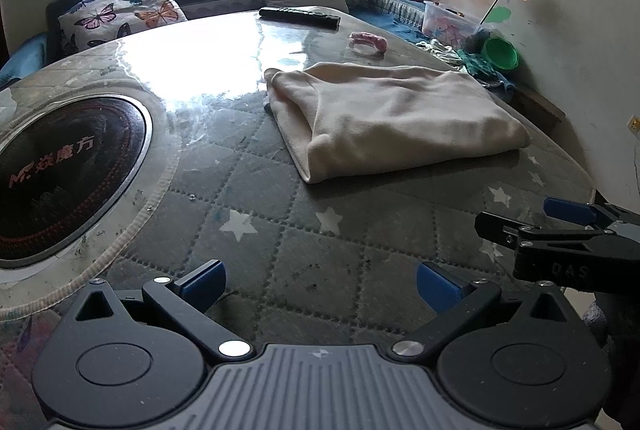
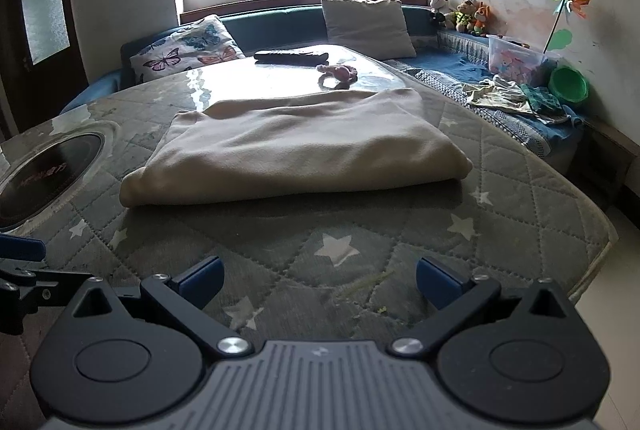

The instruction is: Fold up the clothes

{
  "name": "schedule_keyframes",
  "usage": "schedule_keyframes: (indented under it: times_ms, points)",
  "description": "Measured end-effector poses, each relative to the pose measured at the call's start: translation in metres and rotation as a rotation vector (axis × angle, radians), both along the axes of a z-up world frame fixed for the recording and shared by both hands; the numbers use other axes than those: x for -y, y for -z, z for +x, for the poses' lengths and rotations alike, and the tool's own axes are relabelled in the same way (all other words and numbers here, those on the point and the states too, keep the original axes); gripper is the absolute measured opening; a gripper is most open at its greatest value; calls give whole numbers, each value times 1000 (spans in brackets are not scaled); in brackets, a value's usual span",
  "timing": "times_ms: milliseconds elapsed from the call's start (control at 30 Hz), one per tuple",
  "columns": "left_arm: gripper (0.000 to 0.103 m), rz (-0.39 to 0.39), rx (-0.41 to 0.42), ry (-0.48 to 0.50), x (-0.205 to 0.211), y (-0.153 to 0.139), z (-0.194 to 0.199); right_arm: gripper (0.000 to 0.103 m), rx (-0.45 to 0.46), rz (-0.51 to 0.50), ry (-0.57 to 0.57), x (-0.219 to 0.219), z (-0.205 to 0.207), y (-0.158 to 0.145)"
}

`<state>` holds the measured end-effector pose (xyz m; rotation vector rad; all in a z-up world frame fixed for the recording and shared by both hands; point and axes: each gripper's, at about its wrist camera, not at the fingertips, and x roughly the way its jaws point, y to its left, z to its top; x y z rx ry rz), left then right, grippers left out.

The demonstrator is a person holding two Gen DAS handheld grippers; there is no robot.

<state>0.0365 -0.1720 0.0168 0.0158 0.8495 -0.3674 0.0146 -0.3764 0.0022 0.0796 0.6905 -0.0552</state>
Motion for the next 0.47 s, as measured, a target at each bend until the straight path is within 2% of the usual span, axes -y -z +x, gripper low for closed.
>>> schedule_keyframes:
  times_ms: [467]
  points:
    - [103, -12, 1, 2, 0, -1, -4, 103, 3, 0, -5, -4, -4, -3]
